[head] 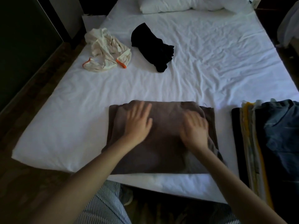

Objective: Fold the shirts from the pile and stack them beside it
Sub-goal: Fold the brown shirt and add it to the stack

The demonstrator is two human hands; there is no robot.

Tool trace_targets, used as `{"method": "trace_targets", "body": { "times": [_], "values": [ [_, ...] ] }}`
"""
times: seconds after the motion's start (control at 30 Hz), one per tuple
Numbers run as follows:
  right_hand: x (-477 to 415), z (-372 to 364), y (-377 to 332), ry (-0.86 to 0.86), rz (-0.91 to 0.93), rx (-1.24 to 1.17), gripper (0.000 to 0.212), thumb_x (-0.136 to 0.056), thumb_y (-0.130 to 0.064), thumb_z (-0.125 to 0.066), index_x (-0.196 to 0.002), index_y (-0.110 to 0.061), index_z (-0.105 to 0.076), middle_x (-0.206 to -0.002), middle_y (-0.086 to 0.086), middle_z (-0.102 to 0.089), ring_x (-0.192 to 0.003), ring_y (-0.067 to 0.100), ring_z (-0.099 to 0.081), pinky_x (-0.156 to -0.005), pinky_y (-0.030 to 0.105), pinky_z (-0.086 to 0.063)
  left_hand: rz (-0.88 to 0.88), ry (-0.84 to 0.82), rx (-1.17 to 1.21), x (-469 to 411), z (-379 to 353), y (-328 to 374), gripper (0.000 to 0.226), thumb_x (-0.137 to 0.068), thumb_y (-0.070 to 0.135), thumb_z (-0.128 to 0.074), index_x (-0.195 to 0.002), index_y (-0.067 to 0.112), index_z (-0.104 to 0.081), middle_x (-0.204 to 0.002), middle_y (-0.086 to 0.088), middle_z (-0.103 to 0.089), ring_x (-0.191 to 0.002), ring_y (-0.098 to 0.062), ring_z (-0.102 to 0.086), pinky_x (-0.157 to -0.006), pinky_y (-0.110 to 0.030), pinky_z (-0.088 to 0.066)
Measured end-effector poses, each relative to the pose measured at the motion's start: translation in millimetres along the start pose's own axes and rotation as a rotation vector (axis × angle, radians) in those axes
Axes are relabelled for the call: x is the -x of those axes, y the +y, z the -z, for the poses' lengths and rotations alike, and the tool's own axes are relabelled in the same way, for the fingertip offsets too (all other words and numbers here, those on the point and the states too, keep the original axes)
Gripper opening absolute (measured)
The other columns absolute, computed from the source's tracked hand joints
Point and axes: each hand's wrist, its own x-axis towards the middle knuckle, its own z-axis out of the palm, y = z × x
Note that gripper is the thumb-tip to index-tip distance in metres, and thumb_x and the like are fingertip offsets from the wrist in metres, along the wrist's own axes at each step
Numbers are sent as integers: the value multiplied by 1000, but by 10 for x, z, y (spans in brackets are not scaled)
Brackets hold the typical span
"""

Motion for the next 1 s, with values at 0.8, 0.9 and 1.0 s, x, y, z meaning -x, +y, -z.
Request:
{"method": "trace_targets", "body": {
  "times": [0.8, 0.9, 1.0],
  "values": [
    [921, -224, -319, -405, -67, 104, 54, -88, -47, -35, -135, -26, -51, -142, 6, -48, -131, 37, -43, -107, 46, -16, 27, -278, -141, 972, -477, 112, 55, -90, 54, -29, -139, 35, -45, -145, -3, -46, -133, -31, -43, -109, -59, -24],
    [1131, -117, 71, -431, -193, 123, 62, -88, -55, -25, -146, -35, -25, -153, 3, -30, -141, 25, -25, -112, 41, -7, 155, -266, -114, 1081, -429, -308, 64, -89, 62, -20, -145, 35, -34, -153, -2, -34, -141, -31, -29, -114, -45, -7],
    [1185, 4, 290, -466, -247, 188, 65, -83, -64, -3, -144, -42, 3, -158, -3, -5, -146, 20, -1, -113, 34, 13, 268, -191, -129, 1077, -352, -506, 64, -89, 61, -18, -146, 35, -32, -156, -1, -27, -145, -29, -19, -114, -48, -5]
  ]
}}
